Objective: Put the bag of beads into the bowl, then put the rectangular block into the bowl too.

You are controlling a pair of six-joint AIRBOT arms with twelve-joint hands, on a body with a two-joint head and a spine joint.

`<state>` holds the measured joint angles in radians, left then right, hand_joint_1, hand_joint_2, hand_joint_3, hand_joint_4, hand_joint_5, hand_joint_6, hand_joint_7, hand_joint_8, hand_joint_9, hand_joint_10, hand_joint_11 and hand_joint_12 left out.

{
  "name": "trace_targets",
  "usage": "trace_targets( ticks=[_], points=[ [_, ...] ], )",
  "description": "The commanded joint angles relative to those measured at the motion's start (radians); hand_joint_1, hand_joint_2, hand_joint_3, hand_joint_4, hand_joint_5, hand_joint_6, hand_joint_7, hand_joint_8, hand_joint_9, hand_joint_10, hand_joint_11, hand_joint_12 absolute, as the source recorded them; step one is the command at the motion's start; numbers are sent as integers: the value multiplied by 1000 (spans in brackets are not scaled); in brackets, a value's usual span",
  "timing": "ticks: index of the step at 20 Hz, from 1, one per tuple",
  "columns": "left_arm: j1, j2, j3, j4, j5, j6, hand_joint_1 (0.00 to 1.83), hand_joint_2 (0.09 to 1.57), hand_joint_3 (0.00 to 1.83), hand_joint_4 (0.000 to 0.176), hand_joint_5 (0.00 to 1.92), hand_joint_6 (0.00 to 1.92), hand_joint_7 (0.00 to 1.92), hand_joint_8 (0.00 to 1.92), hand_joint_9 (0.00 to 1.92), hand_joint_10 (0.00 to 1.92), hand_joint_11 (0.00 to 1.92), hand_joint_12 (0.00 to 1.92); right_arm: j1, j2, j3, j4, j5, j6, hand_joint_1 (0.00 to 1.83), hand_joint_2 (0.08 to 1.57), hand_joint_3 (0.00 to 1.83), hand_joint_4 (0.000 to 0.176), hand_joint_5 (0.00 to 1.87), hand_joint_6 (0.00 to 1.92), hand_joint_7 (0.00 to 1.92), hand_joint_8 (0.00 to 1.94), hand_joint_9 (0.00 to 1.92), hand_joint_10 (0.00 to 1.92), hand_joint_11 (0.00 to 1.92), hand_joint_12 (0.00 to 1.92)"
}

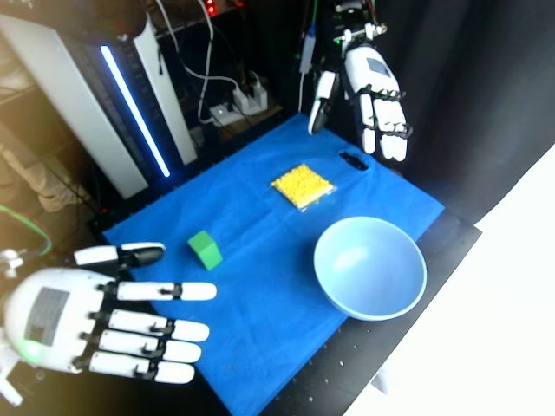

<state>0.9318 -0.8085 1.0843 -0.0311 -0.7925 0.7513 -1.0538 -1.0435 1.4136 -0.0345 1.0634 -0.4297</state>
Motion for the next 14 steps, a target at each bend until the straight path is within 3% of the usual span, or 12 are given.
trace_targets(
  ticks=[1, 2, 3, 4, 5, 7, 8, 9, 10, 11, 13, 14],
  points=[
    [-14, -7, 4, -19, -115, -4, 679, 863, 11, 134, 110, 2, 45, 0, 0, 0, 0, 5, 14, -2, 5, 35, 113, 4, 700, 1017, 5, 115, 256, 3, 104, 2, 74, 9, 0, 414],
    [-14, -7, 4, -19, -115, -3, 689, 869, 9, 109, 123, 6, 59, 5, 17, 7, 23, 12, 14, -3, 5, 34, 113, 4, 731, 1027, 6, 123, 257, 2, 111, 3, 91, 13, 0, 422],
    [-14, -8, 4, -18, -114, -3, 684, 868, 6, 121, 122, 4, 61, 5, 17, 5, 23, 11, 14, -4, 5, 34, 113, 4, 738, 1030, 3, 124, 259, 1, 116, 2, 91, 7, 0, 383],
    [-15, -9, 4, -13, -107, -3, 684, 864, 4, 134, 119, 2, 65, 6, 16, 5, 21, 10, 14, -5, 6, 33, 113, 4, 765, 1047, 4, 110, 247, 4, 101, 6, 35, 19, 0, 149],
    [-22, -13, 4, 12, -83, -8, 730, 861, 2, 133, 128, 5, 65, 5, 4, 1, 3, 1, 14, -6, 7, 31, 111, 4, 758, 1043, 1, 117, 256, 3, 111, 4, 34, 14, 0, 75],
    [-54, -33, 14, 91, -23, -39, 728, 875, 7, 109, 135, 5, 78, 6, 52, 17, 88, 43, 14, -8, 11, 31, 108, 4, 747, 1057, 4, 98, 252, 0, 100, 0, 24, 3, 0, 2],
    [-90, -53, 27, 150, 26, -62, 710, 880, 2, 93, 159, 4, 101, 3, 102, 13, 51, 272, 14, -9, 12, 30, 106, 4, 772, 1075, 10, 88, 244, 0, 91, 0, 20, 1, 0, 0],
    [-130, -76, 41, 211, 77, -85, 758, 881, 0, 84, 164, 2, 101, 1, 98, 5, 9, 337, 14, -9, 11, 27, 106, 4, 784, 1086, 13, 82, 240, 0, 89, 0, 25, 3, 22, 9],
    [-156, -92, 53, 268, 121, -109, 729, 863, 3, 99, 173, 0, 136, 0, 162, 0, 1, 525, 14, -9, 12, 23, 106, 4, 795, 1101, 16, 84, 230, 0, 71, 0, 12, 0, 49, 22],
    [-181, -106, 61, 321, 164, -122, 702, 853, 0, 98, 172, 0, 162, 1, 216, 0, 0, 694, 14, -9, 13, 18, 105, 4, 780, 1116, 17, 81, 216, 0, 55, 0, 2, 0, 46, 21],
    [-223, -129, 69, 402, 241, -122, 729, 806, 0, 143, 144, 1, 182, 1, 254, 3, 0, 758, 14, -9, 14, 16, 104, 4, 772, 1121, 15, 92, 213, 0, 44, 0, 0, 0, 48, 23],
    [-238, -139, 71, 443, 275, -122, 778, 785, 0, 128, 163, 9, 214, 13, 282, 13, 0, 754, 14, -9, 16, 16, 104, 4, 789, 1132, 17, 83, 215, 1, 51, 3, 4, 2, 38, 19]
  ],
)
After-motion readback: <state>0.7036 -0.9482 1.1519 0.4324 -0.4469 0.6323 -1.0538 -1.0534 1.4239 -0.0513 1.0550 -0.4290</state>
